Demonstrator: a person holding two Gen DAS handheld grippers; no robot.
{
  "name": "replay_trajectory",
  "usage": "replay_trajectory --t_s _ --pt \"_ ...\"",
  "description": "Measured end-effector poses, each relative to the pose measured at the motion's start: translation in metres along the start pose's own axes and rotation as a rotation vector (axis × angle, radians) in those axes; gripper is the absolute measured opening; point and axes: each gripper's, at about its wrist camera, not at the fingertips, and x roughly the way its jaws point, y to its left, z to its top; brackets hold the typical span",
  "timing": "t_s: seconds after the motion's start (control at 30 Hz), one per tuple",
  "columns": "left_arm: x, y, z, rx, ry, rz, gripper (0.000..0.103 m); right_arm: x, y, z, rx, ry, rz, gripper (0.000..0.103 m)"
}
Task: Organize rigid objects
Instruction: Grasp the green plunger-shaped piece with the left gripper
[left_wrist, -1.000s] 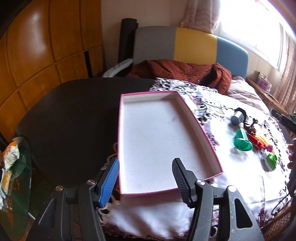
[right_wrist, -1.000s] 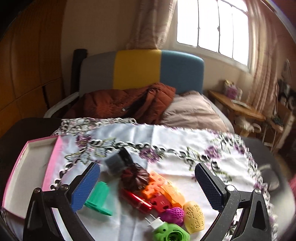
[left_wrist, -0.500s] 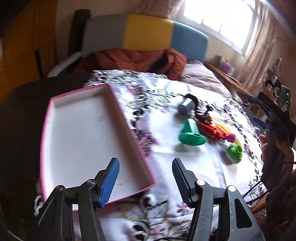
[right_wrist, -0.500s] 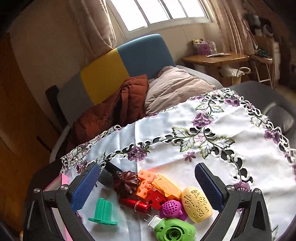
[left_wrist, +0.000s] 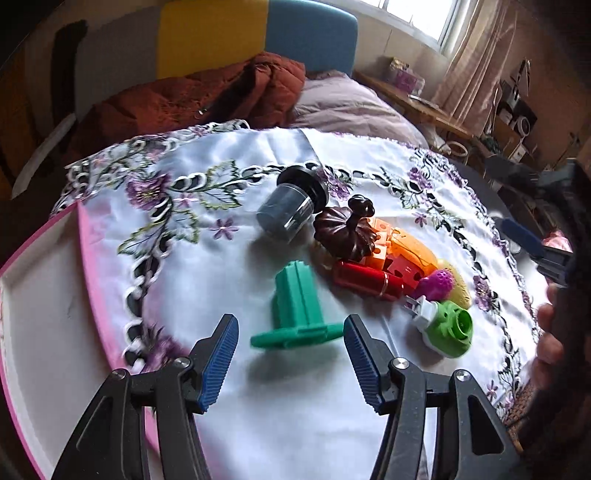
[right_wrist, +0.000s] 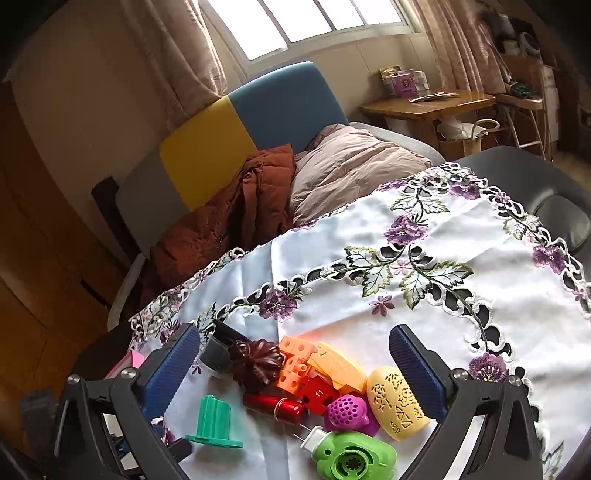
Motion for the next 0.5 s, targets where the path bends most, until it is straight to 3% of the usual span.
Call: replay_trajectory --t_s 0.13,0.27,0.5 --pt "0.032 -0.009 0.010 0.019 0.053 0.015 0.057 -0.010 -0.018 0.007 0.083 -0.051 -0.014 0.103" --pt "0.060 0.000 0.008 -0.020 0.111 0.020 0.030 -0.008 -0.037 0.010 0.177 -0.038 -0.015 0.103" --pt "0.036 -0.001 -0.022 0.028 0.046 -0.001 0.030 0.002 -0.030 0.006 0.142 0.016 -0.027 0.103"
